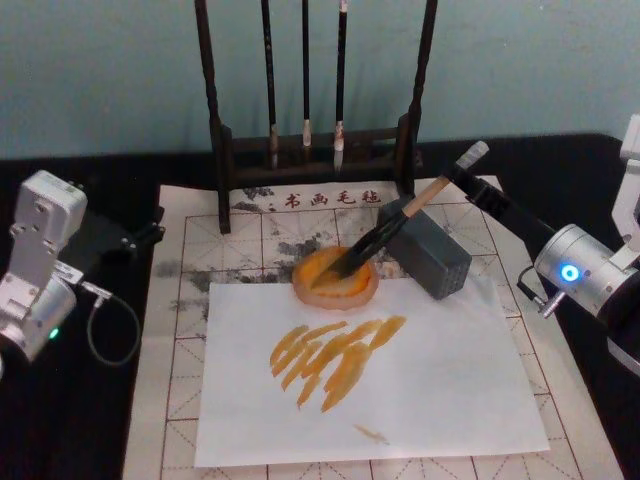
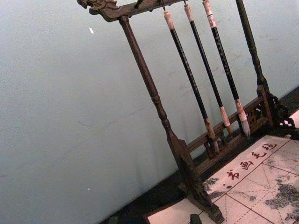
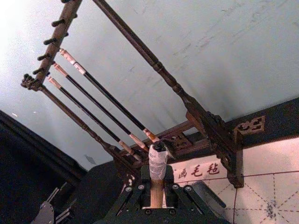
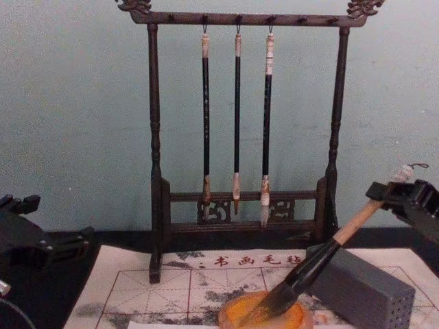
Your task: Pick up the brush from the inkstone, write on the paper, then place the brush back to its original position.
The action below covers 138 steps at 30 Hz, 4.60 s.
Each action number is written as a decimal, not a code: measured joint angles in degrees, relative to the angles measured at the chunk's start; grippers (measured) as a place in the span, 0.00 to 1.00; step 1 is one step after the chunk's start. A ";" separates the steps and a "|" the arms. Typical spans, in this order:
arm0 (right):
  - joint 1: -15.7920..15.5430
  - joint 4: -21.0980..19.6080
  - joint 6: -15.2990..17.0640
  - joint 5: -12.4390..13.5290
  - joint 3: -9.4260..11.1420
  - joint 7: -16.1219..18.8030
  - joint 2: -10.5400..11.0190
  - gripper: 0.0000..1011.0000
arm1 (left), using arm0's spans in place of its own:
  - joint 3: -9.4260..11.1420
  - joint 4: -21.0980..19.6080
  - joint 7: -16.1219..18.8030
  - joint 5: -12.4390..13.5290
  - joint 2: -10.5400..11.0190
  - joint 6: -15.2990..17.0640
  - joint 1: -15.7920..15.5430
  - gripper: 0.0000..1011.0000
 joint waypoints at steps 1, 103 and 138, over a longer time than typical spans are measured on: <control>0.02 0.06 0.04 0.06 -0.02 -0.05 -0.02 0.18 | 0.00 0.00 0.00 0.00 0.00 0.00 0.00 0.99; 0.65 1.84 1.87 2.89 -0.60 -2.24 0.19 0.99 | 0.00 0.00 0.00 0.00 0.00 0.00 0.00 0.99; -3.38 -5.10 -4.51 -6.50 -1.29 -4.27 6.37 0.99 | 0.00 0.00 0.00 0.00 0.00 0.00 0.00 0.99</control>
